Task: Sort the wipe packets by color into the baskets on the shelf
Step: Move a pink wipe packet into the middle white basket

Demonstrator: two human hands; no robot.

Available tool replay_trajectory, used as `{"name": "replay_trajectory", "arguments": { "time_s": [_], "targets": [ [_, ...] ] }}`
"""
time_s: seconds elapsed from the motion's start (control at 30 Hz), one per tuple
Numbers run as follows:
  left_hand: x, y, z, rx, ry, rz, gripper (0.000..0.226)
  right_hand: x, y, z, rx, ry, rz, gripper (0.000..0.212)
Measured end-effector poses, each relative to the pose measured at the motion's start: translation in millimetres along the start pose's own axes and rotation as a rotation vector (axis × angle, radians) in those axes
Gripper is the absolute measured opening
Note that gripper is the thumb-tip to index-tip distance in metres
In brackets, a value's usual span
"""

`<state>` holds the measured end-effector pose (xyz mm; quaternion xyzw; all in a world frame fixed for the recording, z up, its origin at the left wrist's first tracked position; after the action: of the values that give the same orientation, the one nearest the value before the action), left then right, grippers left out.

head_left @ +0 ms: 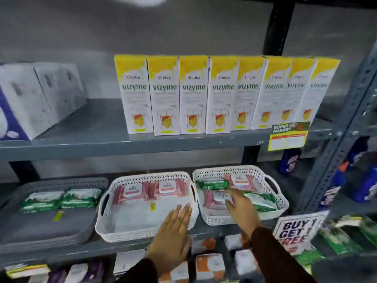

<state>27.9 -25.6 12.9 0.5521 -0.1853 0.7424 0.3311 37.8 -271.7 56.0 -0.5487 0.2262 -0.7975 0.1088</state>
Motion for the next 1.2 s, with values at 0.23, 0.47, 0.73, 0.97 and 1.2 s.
{"name": "replay_trajectory", "arguments": {
  "time_s": [0.23,0.47,0.73,0.97,1.2],
  "targets": [
    [-21.7,-0.6,14.8,0.097,-0.067,0.033,0.066,-36.9,16.5,65.0,-0.149,-0.351,-0.02,0.046],
    [-22.6,-8.0,8.9,0.113,-0.082,-0.005,0.063,-42.3,24.6,86.3,-0.226,-0.568,-0.115,0.071],
    [-17.6,-39.0,-16.0,0.191,-0.095,-0.034,0.067,-14.9,2.7,57.5,-0.265,-0.229,-0.134,0.05],
    [-1.7,-86.9,-43.3,0.289,-0.086,-0.013,0.069,-35.0,-96.9,36.2,-0.192,-0.154,0.475,0.062],
    [3.7,-90.8,-45.7,0.292,-0.107,0.009,0.071,-126.9,-139.3,31.4,-0.093,-0.173,-0.016,0.064]
  ]
}}
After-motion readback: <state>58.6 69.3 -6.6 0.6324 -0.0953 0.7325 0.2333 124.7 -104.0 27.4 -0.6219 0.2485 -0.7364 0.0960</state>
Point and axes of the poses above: each hand's wrist, its own z-axis towards the middle knuckle, its own x-axis out of the back of the hand, y = z × x, the point moved 4 cm from there along z, towards the middle knuckle, and after that the axes turned 5 degrees about -z, right-handed, at the moved point
